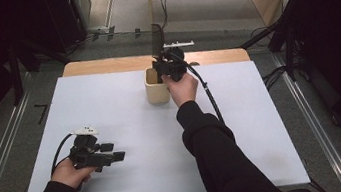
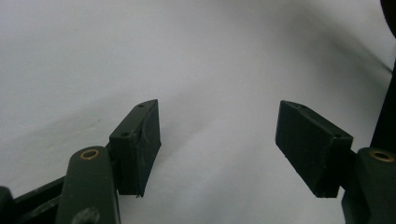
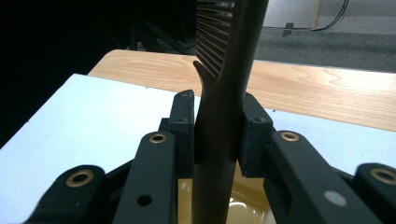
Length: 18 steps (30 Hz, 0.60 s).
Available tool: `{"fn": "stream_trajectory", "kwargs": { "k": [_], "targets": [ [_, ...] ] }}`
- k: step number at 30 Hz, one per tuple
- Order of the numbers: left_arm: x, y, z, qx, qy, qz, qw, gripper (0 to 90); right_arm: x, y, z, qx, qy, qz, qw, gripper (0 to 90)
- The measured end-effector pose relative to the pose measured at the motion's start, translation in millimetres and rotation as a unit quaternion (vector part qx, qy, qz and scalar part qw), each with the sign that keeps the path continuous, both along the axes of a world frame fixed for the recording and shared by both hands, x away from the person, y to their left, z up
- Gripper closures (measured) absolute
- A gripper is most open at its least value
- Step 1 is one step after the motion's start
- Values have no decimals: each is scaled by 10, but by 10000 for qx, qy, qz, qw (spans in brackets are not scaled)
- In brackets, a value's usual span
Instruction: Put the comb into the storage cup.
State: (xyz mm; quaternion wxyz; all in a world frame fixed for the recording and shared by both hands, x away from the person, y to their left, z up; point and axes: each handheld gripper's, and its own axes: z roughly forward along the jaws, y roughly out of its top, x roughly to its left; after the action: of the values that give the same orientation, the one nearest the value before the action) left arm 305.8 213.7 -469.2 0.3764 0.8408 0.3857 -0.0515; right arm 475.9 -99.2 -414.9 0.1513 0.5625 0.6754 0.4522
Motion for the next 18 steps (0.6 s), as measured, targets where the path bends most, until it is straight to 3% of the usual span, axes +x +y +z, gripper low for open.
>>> {"fn": "stream_trajectory", "kwargs": {
  "k": [18],
  "targets": [
    [-2, -6, -6, 37, 22, -13, 10000, 316, -24, 12, -82, -111, 96, 48, 9999, 698]
  ]
}}
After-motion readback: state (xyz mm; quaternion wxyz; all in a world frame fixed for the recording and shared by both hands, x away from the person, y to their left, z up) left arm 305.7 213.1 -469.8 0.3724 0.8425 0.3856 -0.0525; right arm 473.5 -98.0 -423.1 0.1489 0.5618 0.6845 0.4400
